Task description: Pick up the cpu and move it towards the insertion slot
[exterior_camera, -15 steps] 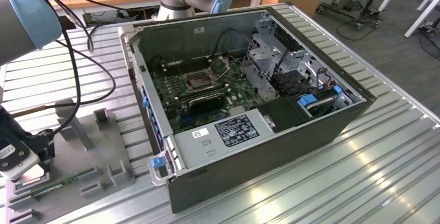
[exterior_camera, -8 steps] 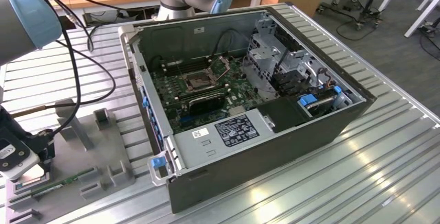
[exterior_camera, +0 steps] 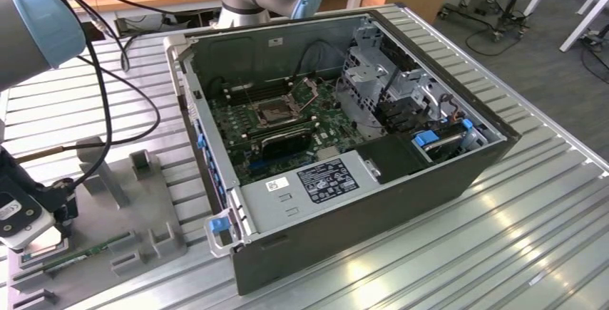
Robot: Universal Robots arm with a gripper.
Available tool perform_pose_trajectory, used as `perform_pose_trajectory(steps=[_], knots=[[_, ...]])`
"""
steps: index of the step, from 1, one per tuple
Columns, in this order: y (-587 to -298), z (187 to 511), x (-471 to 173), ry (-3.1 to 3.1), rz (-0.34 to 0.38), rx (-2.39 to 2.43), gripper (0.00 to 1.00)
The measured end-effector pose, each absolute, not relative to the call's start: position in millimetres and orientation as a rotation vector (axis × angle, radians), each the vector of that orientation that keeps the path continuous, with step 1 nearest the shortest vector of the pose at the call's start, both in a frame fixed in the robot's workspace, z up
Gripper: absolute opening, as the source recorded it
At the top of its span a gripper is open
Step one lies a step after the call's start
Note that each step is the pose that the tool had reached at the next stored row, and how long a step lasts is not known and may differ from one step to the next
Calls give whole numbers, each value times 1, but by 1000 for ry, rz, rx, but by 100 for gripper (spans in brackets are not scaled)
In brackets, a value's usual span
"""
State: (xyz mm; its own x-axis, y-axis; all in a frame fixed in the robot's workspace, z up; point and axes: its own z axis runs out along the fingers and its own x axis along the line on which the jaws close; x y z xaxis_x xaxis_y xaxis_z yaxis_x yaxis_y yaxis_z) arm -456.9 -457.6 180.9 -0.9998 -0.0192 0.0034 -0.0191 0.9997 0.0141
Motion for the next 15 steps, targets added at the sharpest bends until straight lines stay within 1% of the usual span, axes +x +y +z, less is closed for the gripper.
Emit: perform_pose_trajectory(steps=[4,5,6,15], knots=[[-458,181,-457,-3138,-22,30,62],[-458,181,-457,-3138,-22,30,60],[-458,181,-457,-3138,-22,30,55],[-458,181,-457,-3138,-22,30,55]])
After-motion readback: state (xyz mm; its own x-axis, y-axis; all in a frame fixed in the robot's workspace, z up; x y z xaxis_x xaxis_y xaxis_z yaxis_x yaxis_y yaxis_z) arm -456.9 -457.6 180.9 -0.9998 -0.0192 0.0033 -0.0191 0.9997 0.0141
